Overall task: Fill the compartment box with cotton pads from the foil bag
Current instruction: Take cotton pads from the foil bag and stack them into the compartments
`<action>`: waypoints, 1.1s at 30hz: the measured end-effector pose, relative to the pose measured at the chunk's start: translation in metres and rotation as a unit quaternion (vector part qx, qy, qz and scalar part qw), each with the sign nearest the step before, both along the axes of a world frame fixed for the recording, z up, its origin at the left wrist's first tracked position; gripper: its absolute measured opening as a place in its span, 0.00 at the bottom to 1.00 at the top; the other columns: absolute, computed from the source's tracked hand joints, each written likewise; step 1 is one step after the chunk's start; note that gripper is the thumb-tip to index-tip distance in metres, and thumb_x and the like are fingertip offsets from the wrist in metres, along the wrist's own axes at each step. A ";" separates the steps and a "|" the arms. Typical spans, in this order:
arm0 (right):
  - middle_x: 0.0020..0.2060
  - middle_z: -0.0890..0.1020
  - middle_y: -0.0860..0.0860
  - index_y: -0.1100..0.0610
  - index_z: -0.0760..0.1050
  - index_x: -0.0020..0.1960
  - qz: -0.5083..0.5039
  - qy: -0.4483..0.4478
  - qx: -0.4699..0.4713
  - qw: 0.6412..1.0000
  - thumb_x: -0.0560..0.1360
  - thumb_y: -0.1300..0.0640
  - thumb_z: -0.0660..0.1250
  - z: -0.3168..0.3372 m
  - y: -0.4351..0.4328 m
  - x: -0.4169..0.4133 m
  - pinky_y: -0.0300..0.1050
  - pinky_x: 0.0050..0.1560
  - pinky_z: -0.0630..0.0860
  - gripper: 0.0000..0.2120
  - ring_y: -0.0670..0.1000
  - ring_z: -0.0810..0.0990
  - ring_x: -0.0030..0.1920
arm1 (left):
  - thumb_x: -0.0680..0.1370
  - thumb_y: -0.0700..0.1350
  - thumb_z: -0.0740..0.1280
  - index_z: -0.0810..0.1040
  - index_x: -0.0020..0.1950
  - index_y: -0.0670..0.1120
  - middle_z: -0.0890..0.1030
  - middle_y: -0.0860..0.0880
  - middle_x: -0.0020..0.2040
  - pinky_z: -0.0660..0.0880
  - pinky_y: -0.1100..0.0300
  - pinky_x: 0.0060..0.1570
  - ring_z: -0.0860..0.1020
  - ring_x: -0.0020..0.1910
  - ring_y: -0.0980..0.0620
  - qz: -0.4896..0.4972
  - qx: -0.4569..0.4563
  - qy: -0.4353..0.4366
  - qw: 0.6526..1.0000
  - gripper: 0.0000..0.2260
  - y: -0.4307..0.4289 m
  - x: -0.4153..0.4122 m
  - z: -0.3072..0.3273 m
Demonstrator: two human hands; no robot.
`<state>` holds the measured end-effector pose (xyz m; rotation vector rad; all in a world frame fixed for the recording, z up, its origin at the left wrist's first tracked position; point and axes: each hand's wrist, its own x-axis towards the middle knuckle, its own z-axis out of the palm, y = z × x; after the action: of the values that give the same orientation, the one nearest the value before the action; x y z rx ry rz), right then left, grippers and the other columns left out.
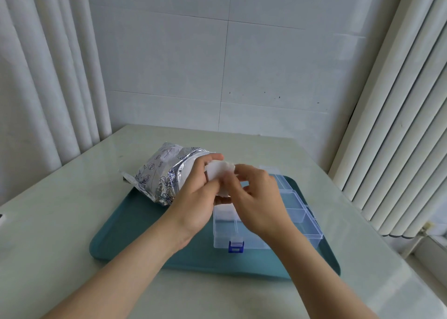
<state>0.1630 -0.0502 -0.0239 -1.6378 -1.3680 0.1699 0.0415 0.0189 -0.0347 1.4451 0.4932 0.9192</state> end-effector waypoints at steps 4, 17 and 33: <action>0.43 0.87 0.48 0.55 0.86 0.49 0.051 0.105 0.050 0.992 0.84 0.58 0.66 0.011 -0.005 -0.001 0.39 0.40 0.81 0.11 0.46 0.87 0.44 | 0.89 0.42 0.56 0.62 0.78 0.57 0.82 0.50 0.68 0.79 0.47 0.66 0.84 0.61 0.51 0.035 0.106 0.061 0.992 0.18 0.002 -0.002 -0.007; 0.44 0.82 0.52 0.51 0.78 0.62 -0.131 0.021 -0.080 0.988 0.81 0.62 0.63 0.012 -0.012 0.077 0.40 0.34 0.70 0.13 0.50 0.79 0.41 | 0.86 0.60 0.57 0.65 0.80 0.55 0.72 0.56 0.76 0.61 0.68 0.70 0.69 0.73 0.56 0.001 0.487 0.330 0.808 0.23 -0.025 0.000 -0.021; 0.43 0.84 0.55 0.50 0.75 0.55 -0.131 -0.036 -0.153 0.979 0.77 0.56 0.74 -0.007 -0.011 0.093 0.42 0.33 0.75 0.10 0.53 0.81 0.39 | 0.82 0.69 0.56 0.66 0.78 0.54 0.70 0.59 0.73 0.58 0.65 0.75 0.67 0.73 0.57 0.017 0.535 0.375 0.757 0.29 -0.024 0.003 -0.026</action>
<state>0.2562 -0.0615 -0.0310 -2.0822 -1.2073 0.1732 0.0445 -0.0048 -0.0609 2.9217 0.5928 0.5886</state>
